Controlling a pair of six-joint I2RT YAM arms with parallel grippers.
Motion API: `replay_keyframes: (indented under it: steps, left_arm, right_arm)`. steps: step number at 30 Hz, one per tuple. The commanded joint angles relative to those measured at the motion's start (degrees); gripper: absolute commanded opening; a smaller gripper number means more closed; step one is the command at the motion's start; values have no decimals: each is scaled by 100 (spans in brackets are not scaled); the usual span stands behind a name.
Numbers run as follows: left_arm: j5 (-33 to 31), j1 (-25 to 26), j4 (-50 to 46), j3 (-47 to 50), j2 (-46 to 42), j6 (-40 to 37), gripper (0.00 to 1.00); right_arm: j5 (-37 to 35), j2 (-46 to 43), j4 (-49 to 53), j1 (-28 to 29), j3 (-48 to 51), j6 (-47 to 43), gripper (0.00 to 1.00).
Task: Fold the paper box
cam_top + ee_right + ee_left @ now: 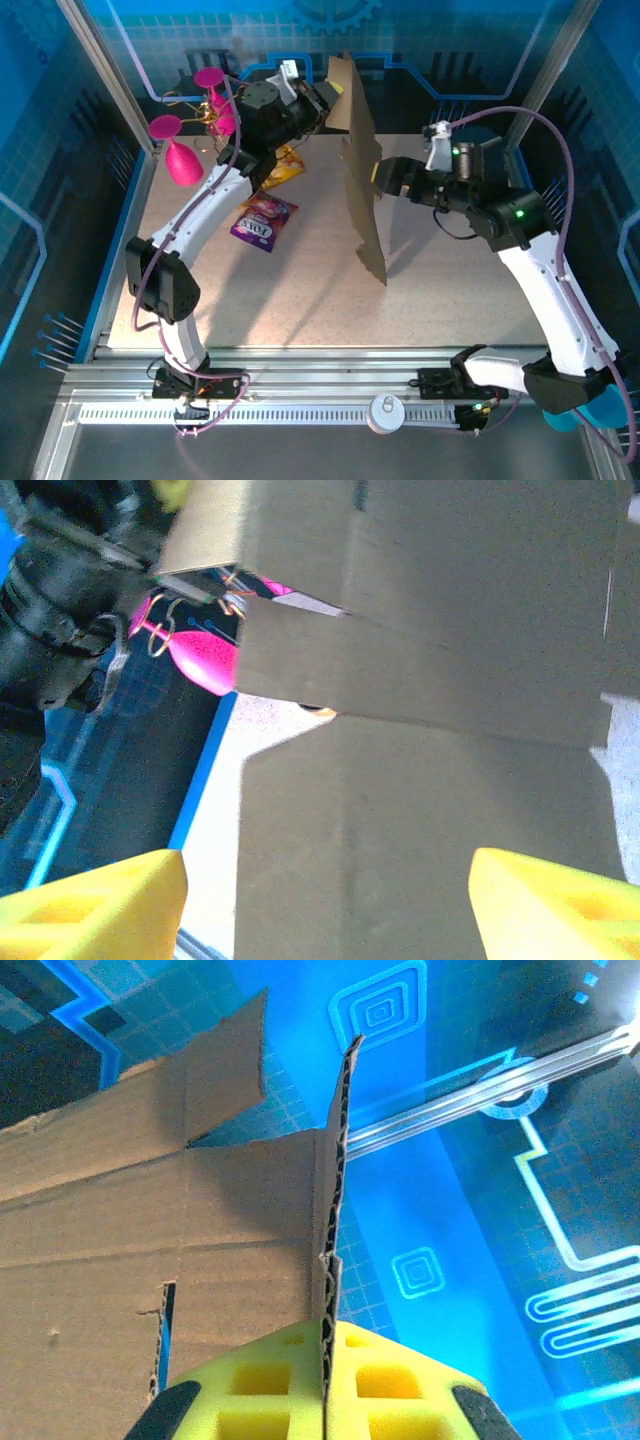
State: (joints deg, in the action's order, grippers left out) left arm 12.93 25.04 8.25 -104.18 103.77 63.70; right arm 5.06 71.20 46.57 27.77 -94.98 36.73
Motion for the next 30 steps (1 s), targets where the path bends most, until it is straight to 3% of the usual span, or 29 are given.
replay_keyframes:
  steps: [1,6,11,18,25,30]
  left_arm:
    - [-784,237,-639,-352,-226,-443,0]
    - [-1297,414,-791,-444,-267,-631,0]
    - [-1353,453,-789,-460,-264,-609,0]
    - [-1363,542,-790,-537,-191,-617,0]
    - [-1436,546,-806,-542,-229,-665,0]
    - [-1420,542,-793,-541,-232,-666,0]
  right_arm:
    - [-1453,349,232,713,-643,-891,79]
    - [-2889,770,779,1790,-1159,-1126,83]
    - [-3813,1233,1681,2050,-1565,-968,84]
    - [-4136,1974,2114,2255,-2095,-1339,82]
    - [-5197,2673,2943,2435,-2522,-1104,79]
    - [-5211,2653,2818,2386,-2319,-1238,66]
